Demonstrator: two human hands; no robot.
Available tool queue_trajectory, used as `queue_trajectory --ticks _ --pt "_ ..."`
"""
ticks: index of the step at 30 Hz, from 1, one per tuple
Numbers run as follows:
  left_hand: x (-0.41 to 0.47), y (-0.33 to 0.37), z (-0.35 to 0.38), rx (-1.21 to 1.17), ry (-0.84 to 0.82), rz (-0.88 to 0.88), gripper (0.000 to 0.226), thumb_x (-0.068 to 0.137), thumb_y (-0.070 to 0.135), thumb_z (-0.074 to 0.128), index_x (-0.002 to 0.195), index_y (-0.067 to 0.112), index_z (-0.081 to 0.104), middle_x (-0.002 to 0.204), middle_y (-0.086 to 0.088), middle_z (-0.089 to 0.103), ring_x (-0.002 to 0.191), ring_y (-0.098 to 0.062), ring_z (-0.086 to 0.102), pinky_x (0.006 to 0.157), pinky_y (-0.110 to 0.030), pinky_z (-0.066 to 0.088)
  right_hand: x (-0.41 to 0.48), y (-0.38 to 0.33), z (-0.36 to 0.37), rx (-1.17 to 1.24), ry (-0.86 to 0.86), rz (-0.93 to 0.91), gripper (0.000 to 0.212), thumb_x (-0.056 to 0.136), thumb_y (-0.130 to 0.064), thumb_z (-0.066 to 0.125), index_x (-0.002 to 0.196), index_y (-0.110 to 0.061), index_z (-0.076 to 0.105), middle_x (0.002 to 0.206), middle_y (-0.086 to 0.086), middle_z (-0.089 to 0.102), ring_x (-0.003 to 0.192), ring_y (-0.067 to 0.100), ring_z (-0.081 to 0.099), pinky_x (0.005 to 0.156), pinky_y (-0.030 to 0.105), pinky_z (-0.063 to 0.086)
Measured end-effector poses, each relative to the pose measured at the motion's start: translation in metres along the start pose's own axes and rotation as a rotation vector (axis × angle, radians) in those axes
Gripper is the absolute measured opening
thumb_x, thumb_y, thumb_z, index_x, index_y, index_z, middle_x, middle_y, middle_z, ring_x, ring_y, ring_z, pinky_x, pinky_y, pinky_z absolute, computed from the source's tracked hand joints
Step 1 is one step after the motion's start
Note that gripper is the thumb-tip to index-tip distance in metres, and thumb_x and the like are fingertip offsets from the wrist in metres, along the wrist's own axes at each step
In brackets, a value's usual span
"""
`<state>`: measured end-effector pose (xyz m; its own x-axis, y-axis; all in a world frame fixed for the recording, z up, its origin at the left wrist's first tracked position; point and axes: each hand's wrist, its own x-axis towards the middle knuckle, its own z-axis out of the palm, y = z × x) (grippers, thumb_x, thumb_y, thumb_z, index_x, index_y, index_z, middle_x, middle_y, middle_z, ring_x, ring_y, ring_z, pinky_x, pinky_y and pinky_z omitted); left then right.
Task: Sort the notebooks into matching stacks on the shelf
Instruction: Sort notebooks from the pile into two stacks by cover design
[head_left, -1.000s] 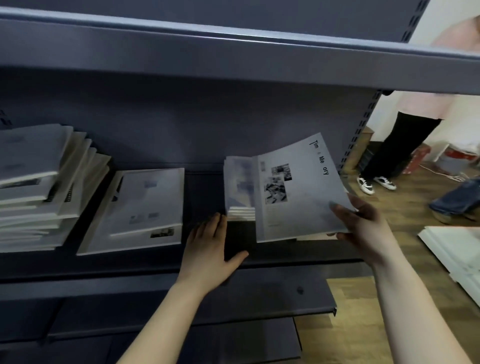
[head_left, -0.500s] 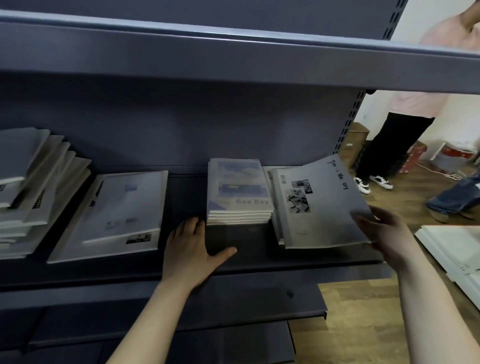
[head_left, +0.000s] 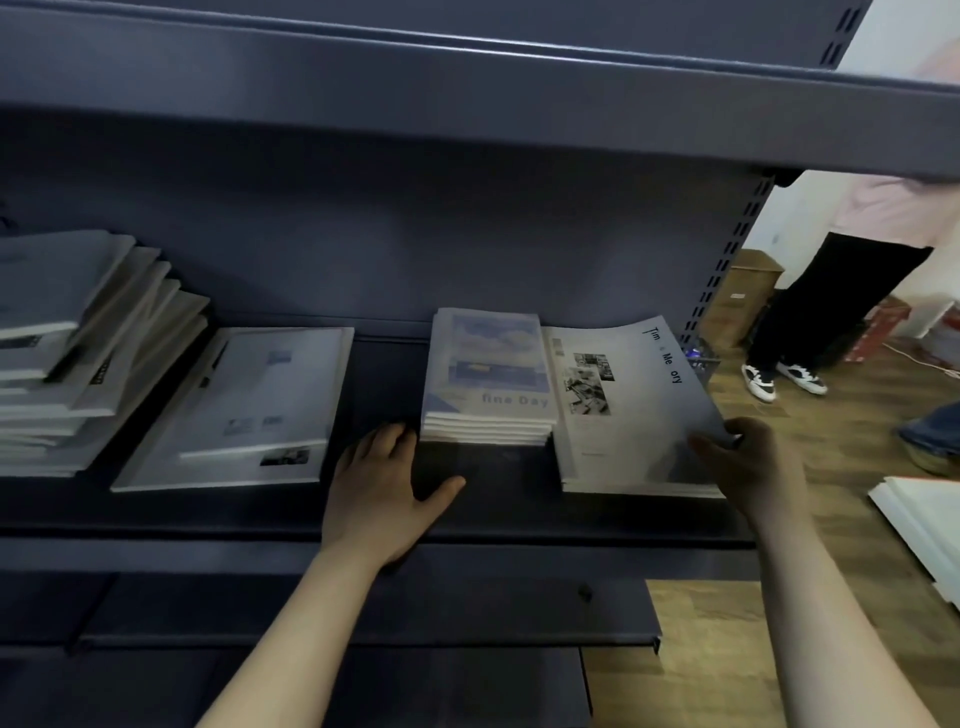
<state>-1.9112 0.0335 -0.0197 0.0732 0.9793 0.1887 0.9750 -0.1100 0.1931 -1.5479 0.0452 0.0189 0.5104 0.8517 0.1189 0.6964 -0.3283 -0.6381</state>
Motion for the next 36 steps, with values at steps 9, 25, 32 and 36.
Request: queue_trajectory --ticks 9,25,32,36 --pt "0.001 0.001 0.0 0.015 -0.006 -0.007 0.081 0.083 0.072 0.026 0.145 0.021 0.035 0.152 0.003 0.031 0.138 -0.02 0.028 0.113 -0.036 0.022 0.003 -0.004 0.004 -0.067 0.057 -0.004 0.029 0.081 -0.025 0.069 0.096 -0.001 0.067 0.1 0.028 0.065 0.099 0.044 0.058 0.073 0.041 0.042" --pt "-0.001 0.002 -0.001 -0.005 -0.006 -0.004 0.081 0.083 0.072 0.026 0.145 0.021 0.034 0.152 0.003 0.03 0.138 -0.019 0.027 0.114 -0.036 0.021 -0.002 0.005 0.011 -0.017 0.1 -0.068 0.016 0.083 -0.026 0.07 0.093 -0.013 0.069 0.099 0.019 0.061 0.082 0.031 0.054 0.068 0.031 0.033" --pt "-0.001 0.003 -0.003 -0.005 -0.006 -0.005 0.08 0.084 0.071 0.027 0.146 0.021 0.034 0.152 0.003 0.029 0.138 -0.019 0.027 0.113 -0.035 0.021 -0.005 0.014 -0.01 0.095 -0.207 -0.081 0.032 0.065 -0.036 0.085 0.091 -0.029 0.066 0.102 0.006 0.065 0.092 0.026 0.061 0.079 0.04 0.051" --pt "-0.002 0.003 -0.004 -0.003 -0.013 -0.007 0.078 0.085 0.071 0.029 0.146 0.021 0.034 0.153 0.003 0.029 0.138 -0.019 0.027 0.114 -0.036 0.022 -0.008 0.017 -0.02 0.061 -0.303 -0.067 0.051 0.063 -0.026 0.089 0.101 -0.044 0.061 0.116 0.005 0.058 0.104 0.027 0.058 0.088 0.045 0.051"
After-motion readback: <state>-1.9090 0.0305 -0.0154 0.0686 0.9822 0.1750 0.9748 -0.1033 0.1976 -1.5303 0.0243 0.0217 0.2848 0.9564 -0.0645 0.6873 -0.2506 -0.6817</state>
